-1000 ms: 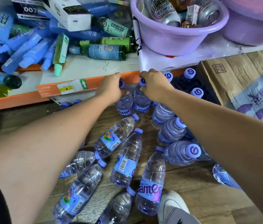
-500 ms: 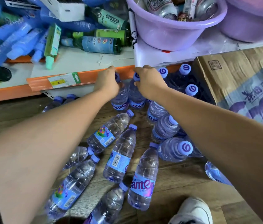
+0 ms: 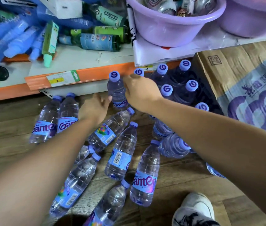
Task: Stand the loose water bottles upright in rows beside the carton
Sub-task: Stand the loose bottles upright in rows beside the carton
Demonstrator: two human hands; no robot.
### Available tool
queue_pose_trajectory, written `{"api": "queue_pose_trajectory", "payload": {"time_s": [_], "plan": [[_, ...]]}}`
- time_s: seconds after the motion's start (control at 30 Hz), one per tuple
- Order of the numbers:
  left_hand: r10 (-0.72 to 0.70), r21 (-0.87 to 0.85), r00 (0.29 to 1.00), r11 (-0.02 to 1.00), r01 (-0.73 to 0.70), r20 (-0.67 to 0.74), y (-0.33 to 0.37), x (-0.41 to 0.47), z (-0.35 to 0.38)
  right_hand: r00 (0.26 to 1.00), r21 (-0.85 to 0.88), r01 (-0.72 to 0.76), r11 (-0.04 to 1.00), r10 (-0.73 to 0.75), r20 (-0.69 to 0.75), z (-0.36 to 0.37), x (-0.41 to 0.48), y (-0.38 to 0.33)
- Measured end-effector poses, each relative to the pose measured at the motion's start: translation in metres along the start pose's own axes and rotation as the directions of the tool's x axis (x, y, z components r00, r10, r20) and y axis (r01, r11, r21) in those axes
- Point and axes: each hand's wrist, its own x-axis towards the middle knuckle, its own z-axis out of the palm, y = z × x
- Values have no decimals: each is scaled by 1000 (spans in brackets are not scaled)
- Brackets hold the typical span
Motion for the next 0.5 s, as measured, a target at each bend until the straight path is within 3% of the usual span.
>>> {"api": "queue_pose_trajectory", "payload": {"time_s": [0.13, 0.23, 0.37, 0.5], "plan": [[108, -21, 982, 994, -106, 152, -1, 4, 24, 917, -8, -168, 986, 160, 366, 35, -8, -7], [187, -61, 951, 982, -177, 245, 12, 5, 38, 828, -73, -166, 984, 179, 531, 62, -11, -3], [167, -115, 939, 984, -139, 301, 14, 9, 61, 708, -83, -189, 979, 194, 679, 93, -14, 5], [116, -77, 936, 992, -95, 332, 10, 16, 73, 672, 56, -263, 963, 141, 727, 107, -16, 5]]}}
